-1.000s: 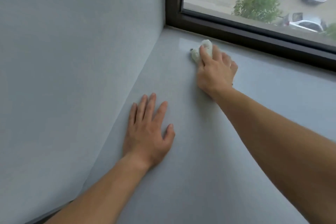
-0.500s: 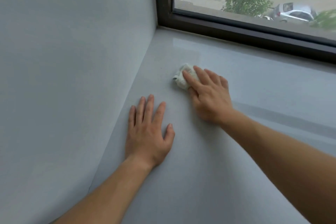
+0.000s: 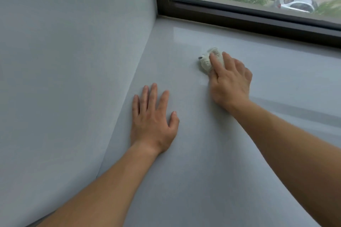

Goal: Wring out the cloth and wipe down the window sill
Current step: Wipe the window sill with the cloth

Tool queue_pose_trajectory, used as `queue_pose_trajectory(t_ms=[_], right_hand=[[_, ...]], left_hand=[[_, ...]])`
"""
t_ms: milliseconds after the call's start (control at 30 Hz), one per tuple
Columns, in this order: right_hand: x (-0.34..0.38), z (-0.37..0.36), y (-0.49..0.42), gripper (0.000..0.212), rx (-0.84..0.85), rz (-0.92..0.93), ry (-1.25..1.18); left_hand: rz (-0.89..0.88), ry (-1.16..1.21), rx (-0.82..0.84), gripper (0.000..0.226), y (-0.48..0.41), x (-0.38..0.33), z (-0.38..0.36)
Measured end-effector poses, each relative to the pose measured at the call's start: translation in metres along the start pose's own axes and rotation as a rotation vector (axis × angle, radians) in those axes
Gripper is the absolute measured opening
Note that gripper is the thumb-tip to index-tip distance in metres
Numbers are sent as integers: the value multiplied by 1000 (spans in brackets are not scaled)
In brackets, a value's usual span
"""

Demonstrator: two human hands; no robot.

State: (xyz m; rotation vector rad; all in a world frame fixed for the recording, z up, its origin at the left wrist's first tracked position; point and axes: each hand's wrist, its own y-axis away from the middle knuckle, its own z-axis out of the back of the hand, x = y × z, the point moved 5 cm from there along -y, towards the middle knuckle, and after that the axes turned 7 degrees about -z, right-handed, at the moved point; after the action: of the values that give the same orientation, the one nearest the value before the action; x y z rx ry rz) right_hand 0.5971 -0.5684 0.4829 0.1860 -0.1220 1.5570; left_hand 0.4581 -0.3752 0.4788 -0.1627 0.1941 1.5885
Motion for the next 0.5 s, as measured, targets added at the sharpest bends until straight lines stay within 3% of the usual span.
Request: queue_pose_trajectory(t_ms=[67, 233, 433, 500], right_hand=[[13, -6, 10, 49, -35, -86, -12], [38, -17, 67, 50, 11, 273, 22], [25, -15, 61, 51, -33, -97, 2], [45, -20, 94, 55, -43, -22, 22]], left_hand=[[-3, 14, -2, 71, 0, 3, -3], [-12, 82, -20, 66, 1, 10, -6], [-15, 251, -69, 69, 6, 15, 4], [-8, 410, -155, 67, 12, 19, 16]])
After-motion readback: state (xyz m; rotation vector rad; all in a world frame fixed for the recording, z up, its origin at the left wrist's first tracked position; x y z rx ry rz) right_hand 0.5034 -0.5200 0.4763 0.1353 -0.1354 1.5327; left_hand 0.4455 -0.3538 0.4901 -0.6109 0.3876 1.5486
